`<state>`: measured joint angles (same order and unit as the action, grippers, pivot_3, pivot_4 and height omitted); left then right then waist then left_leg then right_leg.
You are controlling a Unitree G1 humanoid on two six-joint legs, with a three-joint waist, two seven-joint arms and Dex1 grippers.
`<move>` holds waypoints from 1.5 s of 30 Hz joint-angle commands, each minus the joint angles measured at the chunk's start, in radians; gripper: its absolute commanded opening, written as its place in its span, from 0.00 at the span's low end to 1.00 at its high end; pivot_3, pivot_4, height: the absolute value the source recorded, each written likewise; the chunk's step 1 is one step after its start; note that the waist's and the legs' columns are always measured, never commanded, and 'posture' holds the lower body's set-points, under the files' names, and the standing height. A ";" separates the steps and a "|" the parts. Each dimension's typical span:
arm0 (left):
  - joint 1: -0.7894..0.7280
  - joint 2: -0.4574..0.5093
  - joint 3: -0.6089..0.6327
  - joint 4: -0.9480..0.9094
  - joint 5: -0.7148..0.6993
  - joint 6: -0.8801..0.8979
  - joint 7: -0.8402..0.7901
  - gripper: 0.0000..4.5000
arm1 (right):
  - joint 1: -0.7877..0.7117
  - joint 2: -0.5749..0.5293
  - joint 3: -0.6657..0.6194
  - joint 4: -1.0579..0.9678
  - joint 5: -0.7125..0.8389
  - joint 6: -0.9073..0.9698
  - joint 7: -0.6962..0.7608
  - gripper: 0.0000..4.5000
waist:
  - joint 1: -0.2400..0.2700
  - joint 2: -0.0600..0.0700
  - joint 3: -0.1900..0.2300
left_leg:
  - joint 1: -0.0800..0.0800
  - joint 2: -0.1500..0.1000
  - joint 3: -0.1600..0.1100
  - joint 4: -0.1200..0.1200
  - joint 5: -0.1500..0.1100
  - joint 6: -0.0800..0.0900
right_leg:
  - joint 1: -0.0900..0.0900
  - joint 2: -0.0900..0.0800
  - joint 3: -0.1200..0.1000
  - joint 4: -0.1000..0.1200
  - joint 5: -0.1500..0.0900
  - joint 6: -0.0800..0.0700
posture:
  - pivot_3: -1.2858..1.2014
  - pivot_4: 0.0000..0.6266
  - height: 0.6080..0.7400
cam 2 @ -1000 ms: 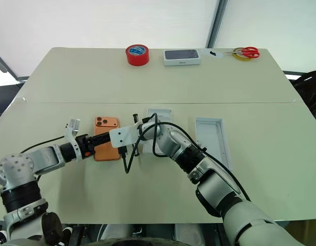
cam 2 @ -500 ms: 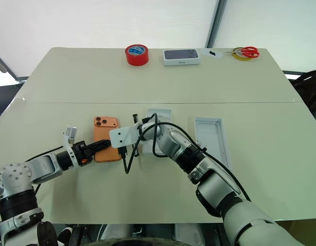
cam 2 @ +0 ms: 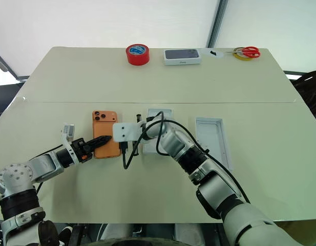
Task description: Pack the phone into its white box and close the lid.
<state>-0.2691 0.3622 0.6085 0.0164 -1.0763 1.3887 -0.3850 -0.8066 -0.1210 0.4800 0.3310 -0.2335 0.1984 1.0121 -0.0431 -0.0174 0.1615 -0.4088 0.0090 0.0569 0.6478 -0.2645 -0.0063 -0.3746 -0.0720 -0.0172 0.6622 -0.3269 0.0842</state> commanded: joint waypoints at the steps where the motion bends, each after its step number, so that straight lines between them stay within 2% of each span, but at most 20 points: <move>1: -0.004 -0.009 0.018 -0.075 -0.095 -0.027 -0.038 0.00 | -0.018 -0.027 -0.141 -0.172 0.226 0.076 0.125 0.20 | 0.000 -0.001 0.001 | 0.000 0.000 0.000 0.000 0.000 0.000 | 0.000 0.000 0.000 0.000 0.000 0.000 | 0.52 0.24 0.98; 2: -0.005 -0.016 0.025 -0.084 -0.118 -0.030 -0.039 0.00 | -0.013 -0.049 -0.154 -0.198 0.248 0.089 0.140 0.29 | 0.002 -0.001 0.001 | -0.001 0.000 0.000 0.000 0.000 0.000 | 0.000 0.000 0.000 -0.001 0.000 0.000 | 0.52 0.24 0.98; 3: -0.005 -0.021 0.021 -0.106 -0.129 -0.039 -0.037 0.00 | 0.027 -0.131 -0.148 -0.249 0.247 0.072 0.192 0.39 | 0.003 -0.001 0.001 | -0.001 0.000 -0.001 0.000 0.000 0.000 | 0.000 0.000 -0.001 -0.001 0.000 0.000 | 0.52 0.24 0.98; 7: 0.010 -0.017 -0.018 -0.154 -0.148 -0.053 -0.026 0.00 | 0.171 -0.365 -0.124 -0.371 0.225 -0.028 0.277 0.39 | 0.014 -0.001 0.001 | -0.001 -0.001 -0.003 0.000 -0.002 0.003 | 0.003 -0.002 -0.005 -0.009 0.000 0.000 | 0.52 0.24 0.98; 10: 0.015 -0.023 -0.026 -0.157 -0.158 -0.082 -0.015 0.00 | 0.272 -0.442 -0.146 -0.441 0.263 -0.066 0.282 0.39 | 0.007 -0.001 0.002 | -0.001 -0.002 -0.003 -0.002 -0.002 0.003 | 0.005 -0.003 -0.005 -0.010 0.000 0.000 | 0.52 0.24 0.98; 14: 0.009 -0.023 -0.040 -0.140 -0.176 -0.101 -0.003 0.00 | 0.332 -0.476 -0.150 -0.451 0.236 -0.105 0.233 0.39 | -0.002 0.000 0.003 | -0.001 0.001 -0.003 -0.003 -0.001 0.001 | 0.004 -0.001 -0.005 -0.010 0.000 0.000 | 0.52 0.24 0.98; 19: -0.010 -0.011 -0.061 -0.122 -0.190 -0.111 -0.006 0.00 | 0.327 -0.441 -0.159 -0.464 0.256 -0.072 0.166 0.39 | 0.006 0.000 0.003 | -0.001 0.001 -0.005 -0.001 0.000 0.001 | 0.005 0.000 -0.006 -0.010 0.000 0.000 | 0.52 0.24 0.98; 24: -0.020 0.003 -0.081 -0.110 -0.186 -0.132 -0.006 0.00 | 0.337 -0.453 -0.135 -0.466 0.237 -0.080 0.155 0.39 | 0.024 0.000 0.003 | -0.001 0.001 -0.004 0.000 0.000 0.001 | 0.006 0.000 -0.006 -0.010 0.000 0.000 | 0.52 0.24 0.98; 36: -0.005 0.010 -0.102 -0.115 -0.206 -0.140 0.006 0.00 | 0.369 -0.500 -0.098 -0.457 0.207 -0.095 0.160 0.39 | 0.028 0.000 0.003 | -0.001 0.001 -0.005 0.001 0.000 0.001 | 0.007 0.000 -0.007 -0.010 0.000 0.000 | 0.52 0.24 0.98; 38: -0.005 0.011 -0.105 -0.112 -0.211 -0.140 0.007 0.00 | 0.370 -0.503 -0.096 -0.455 0.207 -0.099 0.160 0.28 | 0.028 0.000 0.003 | -0.001 0.001 -0.006 0.001 0.000 0.001 | 0.007 0.000 -0.008 -0.010 0.000 0.000 | 0.52 0.24 0.98; 41: -0.005 0.016 -0.108 -0.109 -0.210 -0.144 0.010 0.00 | 0.361 -0.492 -0.113 -0.465 0.231 -0.078 0.156 0.01 | 0.028 0.000 0.003 | -0.001 0.001 -0.006 0.001 0.000 0.001 | 0.007 0.000 -0.008 -0.010 0.000 0.000 | 0.52 0.24 0.98; 45: -0.013 0.018 -0.116 -0.101 -0.206 -0.153 0.012 0.00 | 0.346 -0.467 -0.124 -0.496 0.253 -0.006 0.137 0.01 | 0.028 0.000 0.003 | -0.001 0.001 -0.006 0.001 0.000 0.001 | 0.007 0.000 -0.008 -0.010 0.000 0.000 | 0.52 0.24 0.98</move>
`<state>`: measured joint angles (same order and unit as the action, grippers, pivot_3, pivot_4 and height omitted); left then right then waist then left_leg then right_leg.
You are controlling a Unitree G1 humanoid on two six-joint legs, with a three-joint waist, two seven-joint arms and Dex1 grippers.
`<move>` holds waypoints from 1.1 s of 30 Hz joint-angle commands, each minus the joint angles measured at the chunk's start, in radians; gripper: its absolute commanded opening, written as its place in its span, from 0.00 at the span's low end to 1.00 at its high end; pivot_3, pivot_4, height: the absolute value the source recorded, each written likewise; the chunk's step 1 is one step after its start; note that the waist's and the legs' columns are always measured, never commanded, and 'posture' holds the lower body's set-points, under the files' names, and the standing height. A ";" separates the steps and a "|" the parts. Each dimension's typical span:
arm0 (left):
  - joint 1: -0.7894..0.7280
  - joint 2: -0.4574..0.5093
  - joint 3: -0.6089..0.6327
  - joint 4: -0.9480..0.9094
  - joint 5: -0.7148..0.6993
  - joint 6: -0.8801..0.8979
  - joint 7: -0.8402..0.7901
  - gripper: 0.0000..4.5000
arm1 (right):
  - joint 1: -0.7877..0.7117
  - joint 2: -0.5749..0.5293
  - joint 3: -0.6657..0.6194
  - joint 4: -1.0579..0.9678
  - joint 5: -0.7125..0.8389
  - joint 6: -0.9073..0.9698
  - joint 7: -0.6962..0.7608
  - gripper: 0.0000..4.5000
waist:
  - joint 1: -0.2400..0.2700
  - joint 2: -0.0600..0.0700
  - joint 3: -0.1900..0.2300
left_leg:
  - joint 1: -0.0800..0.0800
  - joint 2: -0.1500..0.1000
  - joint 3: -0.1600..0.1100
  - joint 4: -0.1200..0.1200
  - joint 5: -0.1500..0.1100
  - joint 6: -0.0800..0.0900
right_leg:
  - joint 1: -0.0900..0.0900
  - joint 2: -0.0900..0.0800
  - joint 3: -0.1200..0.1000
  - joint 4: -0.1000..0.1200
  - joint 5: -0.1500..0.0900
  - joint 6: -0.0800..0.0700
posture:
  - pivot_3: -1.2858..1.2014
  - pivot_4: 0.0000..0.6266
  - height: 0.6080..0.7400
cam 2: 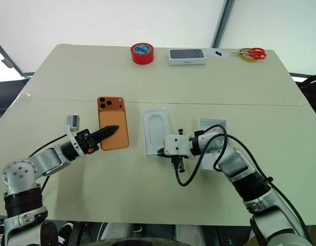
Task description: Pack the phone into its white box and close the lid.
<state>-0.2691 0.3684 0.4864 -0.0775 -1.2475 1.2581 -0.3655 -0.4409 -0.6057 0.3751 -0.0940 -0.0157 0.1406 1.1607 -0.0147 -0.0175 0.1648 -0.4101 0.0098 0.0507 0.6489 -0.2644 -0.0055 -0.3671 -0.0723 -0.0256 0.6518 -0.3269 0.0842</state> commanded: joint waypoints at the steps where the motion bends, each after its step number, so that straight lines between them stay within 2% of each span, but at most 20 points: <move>1: -0.017 0.012 0.000 -0.007 -0.029 -0.027 -0.007 0.00 | -0.022 0.021 -0.015 -0.087 0.033 0.074 -0.017 0.01 | 0.000 0.000 0.000 | 0.000 0.000 0.000 0.000 0.000 0.000 | 0.000 0.000 0.000 0.000 0.000 0.000 | 0.52 0.24 0.98; 7: -0.087 -0.014 -0.011 0.032 -0.025 -0.061 0.040 0.00 | -0.048 0.073 0.030 -0.161 -0.040 0.256 -0.118 0.01 | 0.002 0.000 0.000 | 0.000 0.000 0.000 0.000 0.000 0.000 | 0.000 0.000 0.000 0.000 0.000 0.000 | 0.52 0.24 0.98; 13: -0.157 -0.061 -0.037 0.068 -0.028 -0.072 0.083 0.00 | -0.049 0.123 0.097 -0.202 -0.091 0.349 -0.189 0.01 | 0.002 0.000 0.000 | 0.000 0.000 -0.001 0.001 0.000 0.000 | 0.001 0.000 -0.001 0.000 0.000 0.000 | 0.52 0.24 0.98; 18: -0.191 -0.072 -0.076 0.126 0.008 -0.090 0.063 0.00 | -0.067 0.135 0.092 -0.212 -0.076 0.402 -0.197 0.01 | 0.002 0.000 0.000 | 0.000 0.000 -0.001 0.001 0.000 0.000 | 0.001 0.001 -0.002 0.001 0.000 0.000 | 0.52 0.24 0.98; 21: -0.213 -0.075 -0.100 0.156 0.029 -0.099 0.035 0.00 | -0.072 0.134 0.059 -0.221 -0.022 0.410 -0.172 0.22 | 0.001 0.000 0.000 | 0.000 0.000 -0.001 0.002 0.000 0.000 | 0.000 0.001 -0.002 0.001 0.000 0.000 | 0.52 0.24 0.98; 25: -0.235 -0.090 -0.145 0.197 0.073 -0.117 -0.006 0.00 | -0.049 0.073 -0.025 -0.231 0.078 0.281 -0.095 0.65 | 0.005 -0.001 0.001 | 0.000 -0.001 -0.001 0.002 0.000 0.000 | 0.001 0.001 -0.002 0.001 0.000 0.000 | 0.52 0.24 0.98; 28: -0.258 -0.117 -0.171 0.230 0.099 -0.132 -0.032 0.00 | -0.047 0.008 -0.122 -0.134 0.145 0.208 -0.041 0.65 | 0.006 -0.002 0.001 | 0.000 -0.001 -0.001 0.004 0.000 0.001 | 0.003 0.001 -0.003 0.001 0.000 0.000 | 0.52 0.24 0.98; 33: -0.289 -0.154 -0.199 0.270 0.115 -0.097 -0.039 0.00 | -0.073 -0.045 -0.147 0.094 0.090 0.038 -0.062 0.65 | 0.002 -0.003 0.002 | 0.000 -0.001 -0.002 0.004 0.000 0.001 | 0.004 0.001 -0.004 0.001 0.000 0.000 | 0.52 0.24 0.98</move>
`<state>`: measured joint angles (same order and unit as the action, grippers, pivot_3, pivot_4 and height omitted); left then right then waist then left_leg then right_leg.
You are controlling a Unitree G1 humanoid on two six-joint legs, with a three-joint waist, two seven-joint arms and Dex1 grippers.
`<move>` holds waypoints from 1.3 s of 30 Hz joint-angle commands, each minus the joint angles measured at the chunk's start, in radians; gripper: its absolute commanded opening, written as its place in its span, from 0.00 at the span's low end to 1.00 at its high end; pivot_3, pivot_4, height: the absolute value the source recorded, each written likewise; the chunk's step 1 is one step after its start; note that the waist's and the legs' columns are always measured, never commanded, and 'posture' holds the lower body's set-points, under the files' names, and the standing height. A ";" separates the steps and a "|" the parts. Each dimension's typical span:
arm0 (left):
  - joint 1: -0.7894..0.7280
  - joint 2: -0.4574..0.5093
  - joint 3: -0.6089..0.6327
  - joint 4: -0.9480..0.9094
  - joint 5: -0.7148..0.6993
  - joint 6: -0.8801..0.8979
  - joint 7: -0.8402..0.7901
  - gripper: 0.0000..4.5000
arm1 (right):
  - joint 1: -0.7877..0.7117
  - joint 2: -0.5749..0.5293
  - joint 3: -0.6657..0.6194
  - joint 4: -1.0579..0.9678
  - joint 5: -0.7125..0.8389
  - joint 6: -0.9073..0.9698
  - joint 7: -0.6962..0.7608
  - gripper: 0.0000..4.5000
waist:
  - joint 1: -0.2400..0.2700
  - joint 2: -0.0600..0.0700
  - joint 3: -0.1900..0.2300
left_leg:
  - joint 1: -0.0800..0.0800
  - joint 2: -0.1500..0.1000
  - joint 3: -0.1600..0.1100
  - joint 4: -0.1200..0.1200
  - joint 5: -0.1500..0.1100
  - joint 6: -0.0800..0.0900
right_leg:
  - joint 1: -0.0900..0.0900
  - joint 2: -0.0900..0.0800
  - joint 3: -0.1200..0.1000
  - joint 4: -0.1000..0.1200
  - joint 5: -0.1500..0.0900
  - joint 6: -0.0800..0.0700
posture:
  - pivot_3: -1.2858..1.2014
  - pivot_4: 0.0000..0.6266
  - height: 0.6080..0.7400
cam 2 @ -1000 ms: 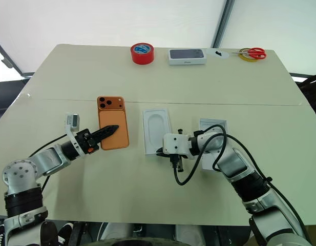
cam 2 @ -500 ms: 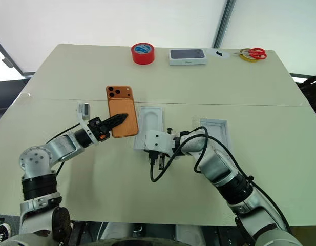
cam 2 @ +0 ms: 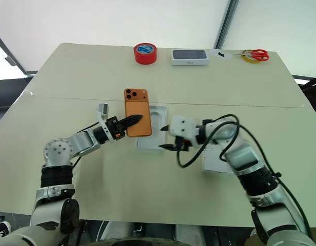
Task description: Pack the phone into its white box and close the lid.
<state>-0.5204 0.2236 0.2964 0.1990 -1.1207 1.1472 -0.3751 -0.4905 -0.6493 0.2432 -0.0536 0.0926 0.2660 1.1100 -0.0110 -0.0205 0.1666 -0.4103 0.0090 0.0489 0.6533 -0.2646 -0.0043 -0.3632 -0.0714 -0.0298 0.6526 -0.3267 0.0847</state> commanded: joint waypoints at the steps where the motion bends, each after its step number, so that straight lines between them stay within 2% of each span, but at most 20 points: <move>1: -0.035 -0.015 -0.023 -0.008 -0.002 0.016 -0.032 0.00 | -0.025 0.000 -0.012 0.075 -0.026 -0.113 -0.014 0.65 | -0.005 0.001 0.000 | 0.000 0.000 0.000 -0.001 0.000 0.000 | -0.001 0.000 0.000 0.000 0.000 0.000 | 0.52 0.24 0.98; 14: -0.031 -0.027 -0.050 0.002 0.056 0.051 -0.032 0.00 | -0.085 0.032 -0.007 0.227 -0.095 -0.251 -0.076 0.65 | 0.001 0.001 0.001 | 0.000 0.004 0.000 0.001 0.002 -0.003 | -0.001 0.004 0.001 0.001 0.000 0.000 | 0.52 0.24 0.98; 23: -0.077 -0.016 -0.047 0.038 0.085 0.137 0.020 0.96 | -0.081 0.052 -0.008 0.222 -0.099 -0.255 -0.080 0.67 | 0.000 0.001 0.001 | 0.001 0.004 -0.001 0.003 0.002 -0.003 | 0.002 0.005 0.000 0.001 0.000 0.000 | 0.52 0.24 0.98; 30: -0.146 0.019 -0.030 -0.008 0.089 0.197 0.049 0.96 | -0.087 0.061 -0.006 0.239 -0.108 -0.265 -0.091 0.67 | -0.002 0.002 0.001 | 0.002 0.005 -0.001 0.003 0.002 -0.004 | 0.002 0.006 0.000 0.001 0.000 0.000 | 0.52 0.24 0.98; 39: -0.091 0.058 0.021 -0.101 0.071 0.241 0.080 0.96 | -0.088 0.068 -0.005 0.238 -0.113 -0.266 -0.097 0.67 | -0.002 0.002 0.001 | 0.001 0.005 -0.001 0.003 0.002 -0.004 | 0.002 0.006 0.000 0.001 0.000 0.000 | 0.52 0.24 0.98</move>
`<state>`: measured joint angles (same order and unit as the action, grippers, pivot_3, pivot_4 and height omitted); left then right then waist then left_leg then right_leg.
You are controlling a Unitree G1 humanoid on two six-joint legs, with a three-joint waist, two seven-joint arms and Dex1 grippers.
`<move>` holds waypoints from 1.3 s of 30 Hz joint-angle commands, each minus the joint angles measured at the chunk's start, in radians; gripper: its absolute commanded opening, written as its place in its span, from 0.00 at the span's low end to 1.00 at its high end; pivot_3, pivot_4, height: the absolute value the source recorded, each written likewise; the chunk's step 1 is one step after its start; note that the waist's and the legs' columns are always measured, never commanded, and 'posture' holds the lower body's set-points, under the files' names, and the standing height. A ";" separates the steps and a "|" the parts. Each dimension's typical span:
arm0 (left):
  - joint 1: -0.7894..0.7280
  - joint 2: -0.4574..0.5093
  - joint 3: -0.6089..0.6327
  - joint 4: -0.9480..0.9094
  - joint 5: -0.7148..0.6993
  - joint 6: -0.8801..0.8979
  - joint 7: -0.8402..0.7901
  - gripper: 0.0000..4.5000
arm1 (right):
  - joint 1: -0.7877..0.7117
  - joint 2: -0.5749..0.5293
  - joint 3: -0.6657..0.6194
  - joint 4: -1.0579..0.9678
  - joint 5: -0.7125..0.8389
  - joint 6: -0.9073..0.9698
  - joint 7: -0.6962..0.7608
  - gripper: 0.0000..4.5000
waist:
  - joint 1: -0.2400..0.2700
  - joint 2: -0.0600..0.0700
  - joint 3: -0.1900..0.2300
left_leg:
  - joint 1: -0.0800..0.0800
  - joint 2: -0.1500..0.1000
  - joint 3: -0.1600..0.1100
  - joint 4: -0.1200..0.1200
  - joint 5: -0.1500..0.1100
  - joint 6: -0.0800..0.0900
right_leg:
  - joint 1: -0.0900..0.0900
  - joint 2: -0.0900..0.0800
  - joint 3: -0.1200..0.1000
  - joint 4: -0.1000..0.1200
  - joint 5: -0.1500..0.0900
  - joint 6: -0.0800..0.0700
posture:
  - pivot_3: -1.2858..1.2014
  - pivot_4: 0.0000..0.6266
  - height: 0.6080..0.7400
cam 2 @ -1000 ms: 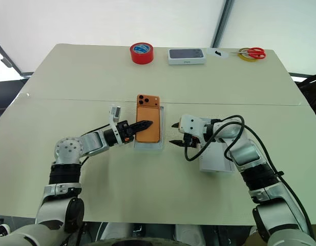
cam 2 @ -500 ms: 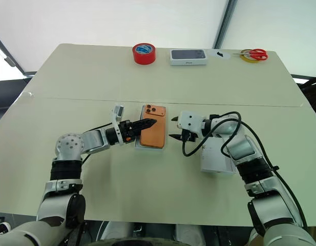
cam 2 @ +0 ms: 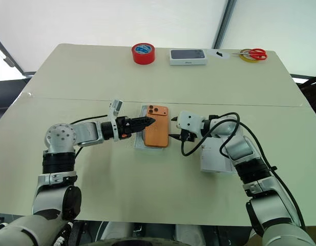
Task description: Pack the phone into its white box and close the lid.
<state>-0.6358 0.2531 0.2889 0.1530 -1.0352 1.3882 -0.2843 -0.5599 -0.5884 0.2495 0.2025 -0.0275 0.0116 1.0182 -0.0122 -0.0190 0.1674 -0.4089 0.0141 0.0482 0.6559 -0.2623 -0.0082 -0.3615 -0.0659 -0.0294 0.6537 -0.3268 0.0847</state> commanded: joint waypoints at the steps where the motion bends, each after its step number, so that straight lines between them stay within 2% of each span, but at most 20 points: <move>1: 0.038 0.039 0.041 -0.068 -0.014 -0.007 -0.016 0.96 | -0.020 0.009 -0.009 -0.020 0.006 -0.012 -0.006 0.67 | -0.001 0.000 0.000 | 0.000 0.000 0.000 0.000 0.000 0.000 | 0.000 0.000 0.000 0.000 0.000 0.000 | 0.52 0.24 0.98; 6: 0.070 0.088 0.048 -0.115 0.020 -0.059 -0.043 0.96 | -0.033 0.019 -0.019 -0.038 0.030 0.018 0.004 0.67 | -0.001 0.000 0.000 | 0.000 0.000 0.000 0.000 0.000 0.000 | 0.000 0.000 0.000 0.000 0.000 0.000 | 0.52 0.24 0.98; 15: 0.223 0.240 -0.160 -0.244 0.340 -0.549 -0.310 0.96 | -0.047 0.021 -0.017 -0.057 0.053 0.046 0.025 0.67 | -0.001 0.000 0.000 | 0.000 0.000 0.000 -0.001 0.000 -0.001 | 0.000 0.000 0.000 -0.001 0.000 0.000 | 0.52 0.24 0.98; 18: 0.261 0.245 -0.175 -0.225 0.370 -0.608 -0.351 0.96 | -0.059 0.035 -0.006 -0.095 0.057 0.057 0.030 0.67 | -0.001 0.001 0.001 | 0.000 0.000 0.001 -0.003 0.000 -0.001 | -0.001 0.000 0.001 -0.002 0.000 0.000 | 0.52 0.24 0.98; 22: 0.276 0.241 -0.190 -0.218 0.412 -0.666 -0.377 0.96 | -0.069 0.029 0.010 -0.052 0.004 0.020 0.008 0.67 | 0.001 0.001 0.001 | 0.000 0.000 0.001 -0.003 0.000 0.000 | -0.001 -0.001 0.001 -0.002 0.000 -0.001 | 0.52 0.24 0.98; 26: 0.279 0.236 -0.188 -0.208 0.420 -0.664 -0.383 0.96 | -0.073 0.013 -0.012 -0.026 0.012 0.032 0.011 0.67 | -0.001 0.001 0.001 | 0.000 0.000 0.001 -0.003 0.000 0.000 | -0.002 -0.001 0.001 -0.002 0.000 -0.001 | 0.52 0.24 0.98; 27: 0.276 0.233 -0.183 -0.206 0.414 -0.658 -0.383 0.85 | -0.076 0.013 -0.018 -0.021 0.013 0.033 0.005 0.67 | -0.001 0.001 0.001 | 0.000 0.000 0.001 -0.003 0.000 0.000 | -0.002 -0.001 0.001 -0.002 0.000 -0.001 | 0.52 0.24 0.98; 29: 0.265 0.237 -0.206 -0.205 0.470 -0.707 -0.367 0.68 | -0.091 0.009 -0.027 0.007 0.005 0.064 -0.013 0.56 | -0.002 0.001 0.001 | 0.000 0.000 0.001 -0.004 0.000 0.000 | -0.002 -0.001 0.001 -0.002 0.000 -0.001 | 0.52 0.24 0.98; 30: 0.255 0.231 -0.210 -0.201 0.488 -0.721 -0.352 0.55 | -0.098 0.004 -0.027 0.027 -0.014 0.062 -0.030 0.47 | -0.002 0.001 0.001 | 0.000 0.000 0.001 -0.004 0.000 0.001 | -0.002 -0.001 0.001 -0.001 0.000 -0.001 | 0.52 0.24 0.98; 31: 0.248 0.226 -0.211 -0.198 0.499 -0.729 -0.344 0.44 | -0.103 0.001 -0.025 0.042 -0.026 0.058 -0.043 0.39 | -0.002 0.001 0.001 | 0.000 0.000 0.001 -0.004 0.000 0.001 | -0.002 -0.001 0.001 -0.001 0.000 -0.001 | 0.52 0.24 0.98; 34: 0.225 0.251 -0.299 -0.161 0.632 -0.806 -0.343 0.05 | -0.095 -0.009 0.019 0.077 -0.091 -0.012 -0.071 0.01 | 0.002 0.001 0.001 | 0.000 0.000 0.001 -0.004 -0.001 0.001 | -0.002 -0.001 0.001 -0.001 0.000 -0.001 | 0.52 0.24 0.98; 35: 0.220 0.257 -0.320 -0.151 0.660 -0.817 -0.345 0.01 | -0.093 -0.007 0.026 0.083 -0.103 -0.024 -0.076 0.00 | 0.000 0.001 0.001 | 0.000 0.000 0.001 -0.004 -0.001 0.001 | -0.002 -0.001 0.001 -0.001 0.000 -0.001 | 0.52 0.24 0.98; 39: 0.171 0.255 -0.426 -0.076 0.778 -0.803 -0.331 0.01 | -0.072 0.028 0.073 0.069 -0.143 -0.030 -0.089 0.00 | -0.001 0.001 0.001 | -0.001 0.000 0.002 -0.004 -0.001 0.001 | -0.003 -0.001 0.001 -0.001 0.000 -0.001 | 0.52 0.24 0.98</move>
<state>-0.4470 0.5023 -0.0983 0.0752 -0.2998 0.5807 -0.6102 -0.6310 -0.5725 0.3065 0.2949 -0.1541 0.0045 0.9408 -0.0136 -0.0178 0.1681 -0.4095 0.0141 0.0498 0.6525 -0.2629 -0.0069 -0.3641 -0.0668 -0.0287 0.6532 -0.3268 0.0841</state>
